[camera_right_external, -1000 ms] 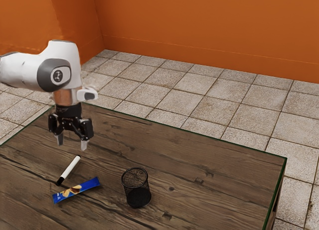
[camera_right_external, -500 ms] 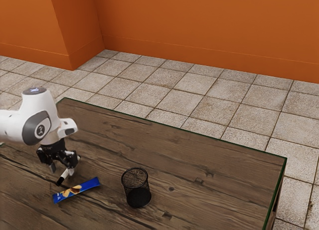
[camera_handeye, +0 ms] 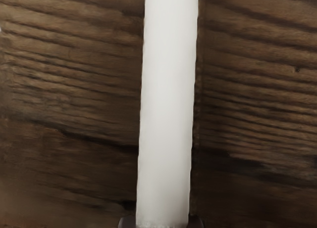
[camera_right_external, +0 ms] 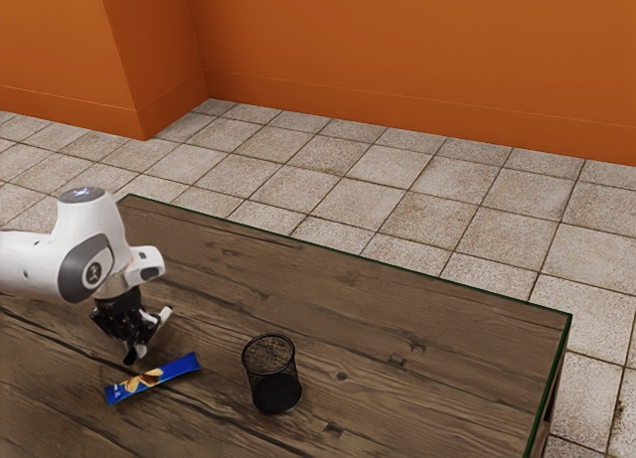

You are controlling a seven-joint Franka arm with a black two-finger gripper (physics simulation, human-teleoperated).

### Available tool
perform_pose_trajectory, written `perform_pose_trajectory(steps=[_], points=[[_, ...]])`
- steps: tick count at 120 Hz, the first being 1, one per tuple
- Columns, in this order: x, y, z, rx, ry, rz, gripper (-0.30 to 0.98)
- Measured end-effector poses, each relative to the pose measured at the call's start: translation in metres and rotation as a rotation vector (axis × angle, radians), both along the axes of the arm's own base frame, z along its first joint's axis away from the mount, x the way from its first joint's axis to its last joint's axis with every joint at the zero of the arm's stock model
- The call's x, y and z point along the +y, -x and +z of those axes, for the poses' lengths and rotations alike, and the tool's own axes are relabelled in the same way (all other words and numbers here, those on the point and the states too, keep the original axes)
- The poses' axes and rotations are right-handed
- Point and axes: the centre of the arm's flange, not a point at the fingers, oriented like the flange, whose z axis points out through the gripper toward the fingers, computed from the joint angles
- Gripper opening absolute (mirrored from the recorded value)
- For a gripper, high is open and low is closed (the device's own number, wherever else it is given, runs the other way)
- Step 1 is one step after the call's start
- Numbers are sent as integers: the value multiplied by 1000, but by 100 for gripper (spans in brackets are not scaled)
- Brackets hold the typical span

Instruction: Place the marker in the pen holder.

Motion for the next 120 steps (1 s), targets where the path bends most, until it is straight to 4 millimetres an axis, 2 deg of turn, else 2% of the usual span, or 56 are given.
perform_pose_trajectory(steps=[10, 16, 21, 24, 33, 43, 49, 56, 66, 76, 84, 92, 104, 112, 116, 120], points=[[3, -1, 7, -15, -2, 7, -4], [-1, -5, 35, -63, -4, -2, -6], [-12, -3, 70, -116, 0, -24, -7], [-34, 2, 87, -141, 8, -68, -7], [-121, 20, 130, -188, 29, -261, -8], [-199, 42, 155, -196, 2, -426, -9], [-233, 54, 159, -186, -15, -484, -10], [-257, 63, 160, -171, -25, -514, -10], [-266, 67, 154, -137, -25, -502, -10], [-268, 55, 146, -99, -13, -469, -10], [-272, 45, 152, -94, -6, -446, -10], [-270, 26, 145, -54, 1, -403, -10], [-265, -20, 113, 51, 21, -328, -9], [-265, -37, 104, 95, 36, -298, 5], [-268, -52, 124, 71, 48, -289, 12], [-273, -74, 163, 18, 63, -284, 20]])
